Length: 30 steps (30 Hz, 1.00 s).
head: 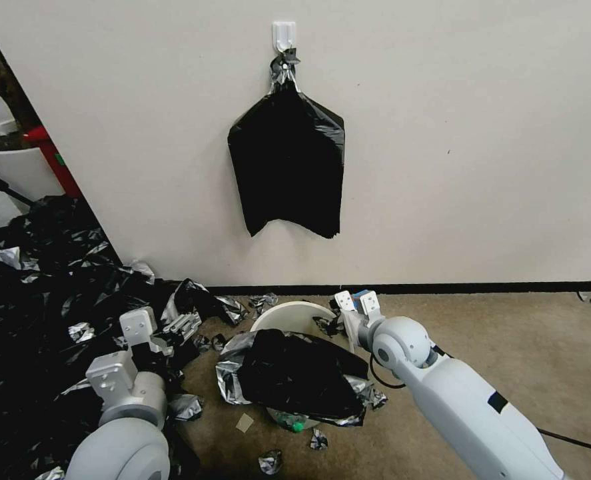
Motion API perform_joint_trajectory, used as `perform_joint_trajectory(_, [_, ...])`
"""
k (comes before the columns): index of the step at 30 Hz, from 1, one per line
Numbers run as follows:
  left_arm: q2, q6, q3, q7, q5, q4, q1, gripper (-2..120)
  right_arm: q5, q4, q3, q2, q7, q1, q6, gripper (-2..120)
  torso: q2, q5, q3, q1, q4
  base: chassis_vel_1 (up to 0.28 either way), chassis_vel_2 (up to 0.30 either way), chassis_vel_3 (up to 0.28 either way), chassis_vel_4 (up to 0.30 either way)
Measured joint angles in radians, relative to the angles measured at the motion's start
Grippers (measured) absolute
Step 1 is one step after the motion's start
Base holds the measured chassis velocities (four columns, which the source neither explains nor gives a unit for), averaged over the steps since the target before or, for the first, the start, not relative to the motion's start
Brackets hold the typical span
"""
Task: Place a trash bag onto the trash bin.
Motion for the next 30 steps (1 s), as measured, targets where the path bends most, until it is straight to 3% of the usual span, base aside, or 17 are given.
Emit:
perform_joint_trajectory(1, [0.0, 0.0, 0.0, 0.0, 0.0, 0.0, 0.0, 100, 0.0, 0.0, 0.0, 0.0, 0.0, 0.0, 0.0, 22, 0.0, 0.0, 0.0, 0.0, 0.0, 0.0, 0.0, 0.0, 0.0])
perform_joint_trajectory(3, [0.002, 0.0, 0.012, -0.012, -0.002, 0.01, -0.014, 100, 0.102, 0.059, 0.007, 0.004, 0.181, -0.045, 0.029, 13, 0.0, 0.0, 0.0, 0.0, -0.0001, 0.0, 0.0, 0.0, 0.0])
perform_joint_trajectory(4, [0.003, -0.001, 0.021, -0.016, -0.003, 0.02, -0.025, 100, 0.156, 0.097, 0.014, 0.009, 0.302, -0.087, 0.088, 7, 0.0, 0.0, 0.0, 0.0, -0.0001, 0.0, 0.0, 0.0, 0.0])
perform_joint_trajectory(5, [0.003, -0.001, 0.021, -0.016, -0.003, 0.02, -0.025, 100, 0.156, 0.097, 0.014, 0.009, 0.302, -0.087, 0.088, 7, 0.0, 0.0, 0.0, 0.0, -0.0001, 0.0, 0.0, 0.0, 0.0])
perform_joint_trajectory(7, [0.005, -0.004, 0.041, -0.024, -0.003, 0.039, -0.044, 100, 0.226, 0.155, 0.022, 0.026, 0.499, -0.165, 0.211, 6, 0.0, 0.0001, 0.0, 0.0, -0.0003, 0.0, 0.0, 0.0, 0.0])
perform_joint_trajectory(8, [0.005, -0.004, 0.041, -0.024, -0.003, 0.039, -0.044, 100, 0.226, 0.155, 0.022, 0.026, 0.499, -0.165, 0.211, 6, 0.0, 0.0001, 0.0, 0.0, -0.0003, 0.0, 0.0, 0.0, 0.0])
perform_joint_trajectory(11, [0.007, -0.005, 0.062, -0.032, -0.003, 0.063, -0.069, 100, 0.283, 0.206, 0.038, 0.072, 0.656, -0.242, 0.387, 6, 0.0, 0.0001, 0.0, 0.0, -0.0002, 0.0, 0.0, 0.0, 0.0])
perform_joint_trajectory(15, [0.009, -0.005, 0.083, -0.033, -0.004, 0.085, -0.092, 100, 0.267, 0.218, 0.055, 0.107, 0.683, -0.285, 0.481, 6, 0.0, -0.0001, 0.0, 0.0, -0.0003, 0.0, 0.0, 0.0, 0.0])
perform_joint_trajectory(20, [0.009, -0.004, 0.106, -0.035, -0.004, 0.104, -0.113, 100, 0.221, 0.197, 0.069, 0.143, 0.691, -0.301, 0.509, 8, 0.0, -0.0001, 0.0, 0.0, -0.0002, 0.0, 0.0, 0.0, 0.0])
perform_joint_trajectory(23, [0.011, -0.003, 0.115, -0.035, -0.005, 0.12, -0.122, 100, 0.153, 0.19, 0.083, 0.148, 0.649, -0.324, 0.514, 22, 0.0, 0.0, 0.0, 0.0, -0.0002, 0.0, 0.0, 0.0, 0.0])
perform_joint_trajectory(25, [0.011, -0.003, 0.115, -0.035, -0.005, 0.124, -0.123, 100, 0.126, 0.19, 0.084, 0.144, 0.633, -0.33, 0.514, 25, 0.0, 0.0, 0.0, 0.0, -0.0002, 0.0, 0.0, 0.0, 0.0])
perform_joint_trajectory(27, [0.015, -0.003, 0.115, -0.035, -0.007, 0.136, -0.129, 100, 0.003, 0.2, 0.081, 0.128, 0.577, -0.356, 0.521, 36, 0.0, -0.0001, 0.0, 0.0, -0.0003, 0.0, 0.0, 0.0, 0.0])
perform_joint_trajectory(30, [0.017, -0.003, 0.113, -0.035, -0.011, 0.144, -0.136, 100, -0.054, 0.236, 0.079, 0.116, 0.528, -0.368, 0.535, 45, 0.0, 0.0, 0.0, 0.0, -0.0002, 0.0, 0.0, 0.0, 0.0])
